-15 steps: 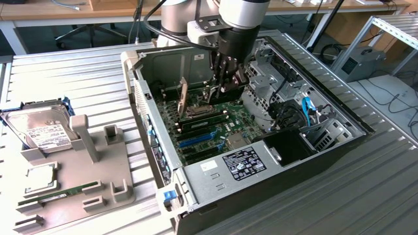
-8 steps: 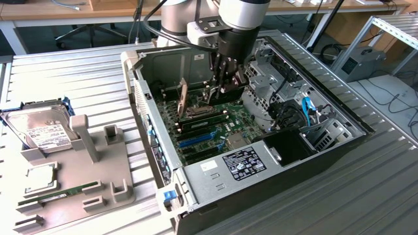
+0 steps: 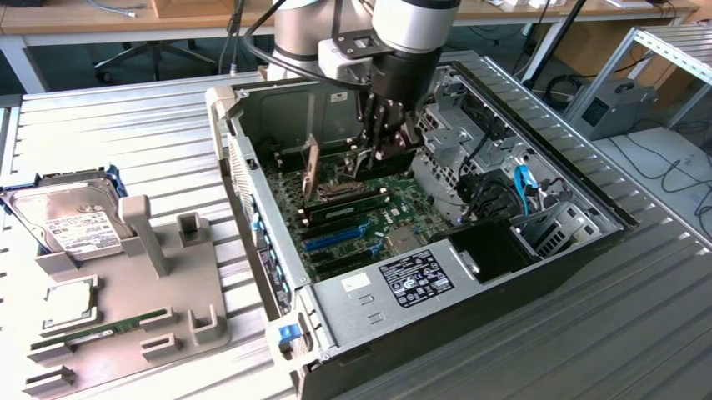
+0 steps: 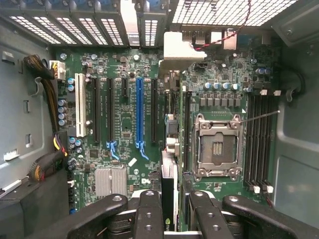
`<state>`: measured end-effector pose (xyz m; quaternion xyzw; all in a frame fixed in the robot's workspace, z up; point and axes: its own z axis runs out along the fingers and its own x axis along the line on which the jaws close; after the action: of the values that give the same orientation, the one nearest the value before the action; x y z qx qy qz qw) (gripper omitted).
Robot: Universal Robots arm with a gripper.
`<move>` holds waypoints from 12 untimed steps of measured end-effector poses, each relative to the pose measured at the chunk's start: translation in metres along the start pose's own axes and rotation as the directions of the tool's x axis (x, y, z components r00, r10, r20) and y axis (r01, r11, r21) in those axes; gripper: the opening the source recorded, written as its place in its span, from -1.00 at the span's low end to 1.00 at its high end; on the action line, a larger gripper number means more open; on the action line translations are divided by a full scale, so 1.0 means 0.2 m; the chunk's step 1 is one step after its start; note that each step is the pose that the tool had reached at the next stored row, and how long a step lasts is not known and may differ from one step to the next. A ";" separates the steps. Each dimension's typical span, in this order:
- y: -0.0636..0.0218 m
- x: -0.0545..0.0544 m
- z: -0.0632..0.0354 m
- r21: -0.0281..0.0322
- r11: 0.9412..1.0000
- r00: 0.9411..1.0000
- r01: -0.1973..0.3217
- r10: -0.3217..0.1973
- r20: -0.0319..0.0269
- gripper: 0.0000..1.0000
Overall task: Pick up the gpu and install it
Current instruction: 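Insert the gpu into the slot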
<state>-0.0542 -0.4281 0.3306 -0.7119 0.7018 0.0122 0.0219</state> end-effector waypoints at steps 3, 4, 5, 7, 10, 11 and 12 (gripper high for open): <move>0.001 0.00 0.003 0.000 1.000 1.000 0.000 0.000 0.000 -0.48; 0.002 0.00 0.003 0.000 1.000 1.000 0.000 0.000 0.000 -0.48; 0.002 0.00 0.004 0.000 1.000 1.000 0.000 0.000 0.000 -0.48; 0.003 0.01 0.006 0.000 1.000 1.000 0.000 0.000 0.000 -0.48; 0.004 0.01 0.009 0.000 1.000 1.000 0.000 0.000 0.000 -0.48; 0.005 0.01 0.010 0.000 1.000 1.000 0.000 0.000 0.000 -0.48; 0.005 0.01 0.011 0.000 1.000 1.000 0.000 0.000 0.000 -0.48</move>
<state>-0.0551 -0.4299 0.3283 -0.7119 0.7018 0.0122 0.0219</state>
